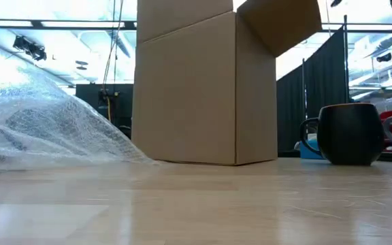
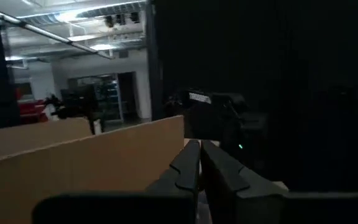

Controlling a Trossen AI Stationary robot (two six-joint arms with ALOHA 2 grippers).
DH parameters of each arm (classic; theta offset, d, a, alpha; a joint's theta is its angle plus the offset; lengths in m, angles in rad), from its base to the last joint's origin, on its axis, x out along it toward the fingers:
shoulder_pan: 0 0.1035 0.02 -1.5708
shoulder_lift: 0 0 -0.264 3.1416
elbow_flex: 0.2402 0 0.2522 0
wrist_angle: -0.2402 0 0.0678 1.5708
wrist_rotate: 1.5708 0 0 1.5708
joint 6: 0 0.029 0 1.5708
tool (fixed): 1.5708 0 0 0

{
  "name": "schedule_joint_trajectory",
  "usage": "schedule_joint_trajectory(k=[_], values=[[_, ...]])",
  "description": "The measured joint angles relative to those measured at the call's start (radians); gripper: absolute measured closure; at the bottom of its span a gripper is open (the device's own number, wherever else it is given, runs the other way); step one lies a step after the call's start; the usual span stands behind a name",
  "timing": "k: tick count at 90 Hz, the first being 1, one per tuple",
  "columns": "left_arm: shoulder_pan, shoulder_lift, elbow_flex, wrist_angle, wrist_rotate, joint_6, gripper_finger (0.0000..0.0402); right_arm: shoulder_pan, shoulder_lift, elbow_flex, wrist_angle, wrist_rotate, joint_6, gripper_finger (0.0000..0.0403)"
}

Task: Wrap mug
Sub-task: Wrap the blue mug with the top bubble wrap

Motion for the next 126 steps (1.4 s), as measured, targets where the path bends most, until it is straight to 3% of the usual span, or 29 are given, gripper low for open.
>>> schedule_joint_trajectory(k=[34,64,78,95,106,112,126], values=[[-0.005,0.026,-0.001,0.034,-0.004,-0.008,0.0401,-0.116,0.0,-0.074,0.021,0.014,-0.129,0.0275],[-0.005,0.052,-0.001,0.072,-0.016,-0.053,0.0401,-0.206,0.0,-0.206,0.227,-0.003,-0.207,0.0279],[-0.006,0.073,0.023,0.046,-0.017,-0.093,0.0401,-0.223,0.0,-0.231,0.24,-0.004,-0.202,0.0312],[-0.047,0.155,0.13,-0.079,-0.019,-0.092,0.0401,-0.235,0.0,-0.233,0.255,-0.004,-0.196,0.039],[-0.093,0.215,0.19,-0.134,-0.017,-0.121,0.0401,-0.235,-0.001,-0.232,0.283,-0.013,-0.196,0.0396],[-0.118,0.231,0.216,-0.183,0.018,-0.178,0.0401,-0.228,0.0,-0.222,0.316,-0.025,-0.202,0.04],[-0.162,0.232,0.244,-0.31,0.206,-0.186,0.0401,-0.196,0.0,-0.184,0.413,-0.026,-0.212,0.0401]])
